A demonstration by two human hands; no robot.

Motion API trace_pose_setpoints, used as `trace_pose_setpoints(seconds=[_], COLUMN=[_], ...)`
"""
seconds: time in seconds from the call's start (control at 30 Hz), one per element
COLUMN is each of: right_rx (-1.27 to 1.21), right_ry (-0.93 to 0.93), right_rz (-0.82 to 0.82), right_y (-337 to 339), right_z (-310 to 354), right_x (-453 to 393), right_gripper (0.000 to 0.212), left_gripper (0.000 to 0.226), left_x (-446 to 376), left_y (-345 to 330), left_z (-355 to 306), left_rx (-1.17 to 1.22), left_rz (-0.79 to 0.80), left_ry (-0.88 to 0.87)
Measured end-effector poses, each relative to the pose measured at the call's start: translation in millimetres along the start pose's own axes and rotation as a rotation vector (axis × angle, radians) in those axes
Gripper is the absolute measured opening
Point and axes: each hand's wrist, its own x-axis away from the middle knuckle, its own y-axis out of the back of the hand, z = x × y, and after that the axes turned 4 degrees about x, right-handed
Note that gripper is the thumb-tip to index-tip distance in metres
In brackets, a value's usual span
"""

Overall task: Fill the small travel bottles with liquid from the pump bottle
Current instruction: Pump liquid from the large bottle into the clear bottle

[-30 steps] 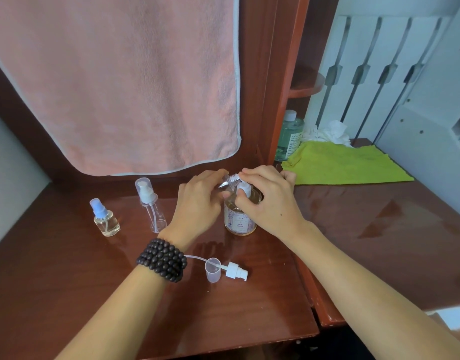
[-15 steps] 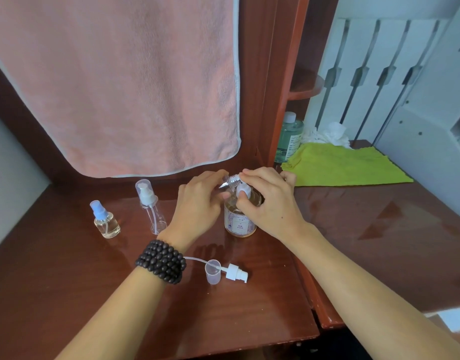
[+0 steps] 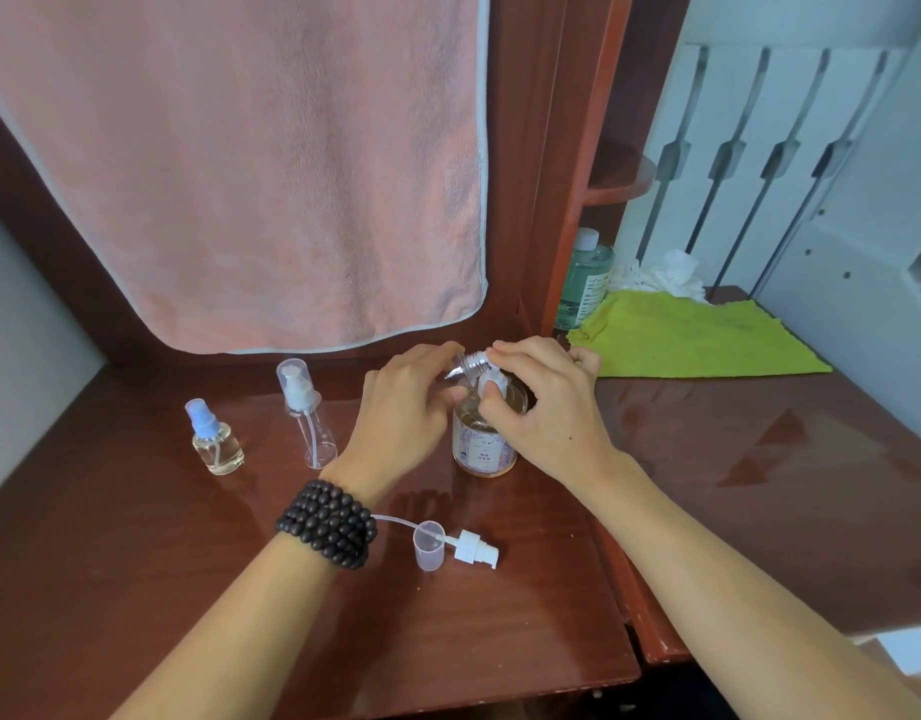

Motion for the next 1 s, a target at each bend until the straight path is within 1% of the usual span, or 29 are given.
trace_pose_setpoints(seconds=[0.2, 0.4, 0.57, 0.67, 0.8, 1.0], right_rx=[0.023, 0.024, -0.014, -0.038, -0.015, -0.009], right_ry=[-0.019, -0.030, -0.030, -0.041, -0.057, -0.065], right_rz=[0.011, 0.019, 0.002, 0.022, 0.031, 0.053], right_y=[-2.1, -3.8, 1.6, 1.7, -0.6, -1.5], right_z=[-0.5, -1.6, -1.6, -1.7, -2.7, -1.6], right_x=[-1.7, -0.8, -3.7, -4.6, -4.3, -3.1], right_gripper=[0.021, 0.021, 0.022, 0.024, 0.024, 0.025], left_gripper=[0.036, 0.035, 0.037, 0.036, 0.033, 0.034], left_x=[0.5, 2.1, -1.6, -1.5, -1.3, 1.5], left_y=[-3.7, -6.1, -0.9, -1.4, -4.3, -5.4], left_z=[4.4, 6.7, 2.4, 2.8, 5.0, 4.9], left_rx=[0.000, 0.011, -0.008, -0.009, -0.013, 0.010], left_rz=[0.015, 0.028, 0.016, 0.007, 0.017, 0.017], left_ry=[0.004, 0.019, -0.009, -0.013, -0.013, 0.011])
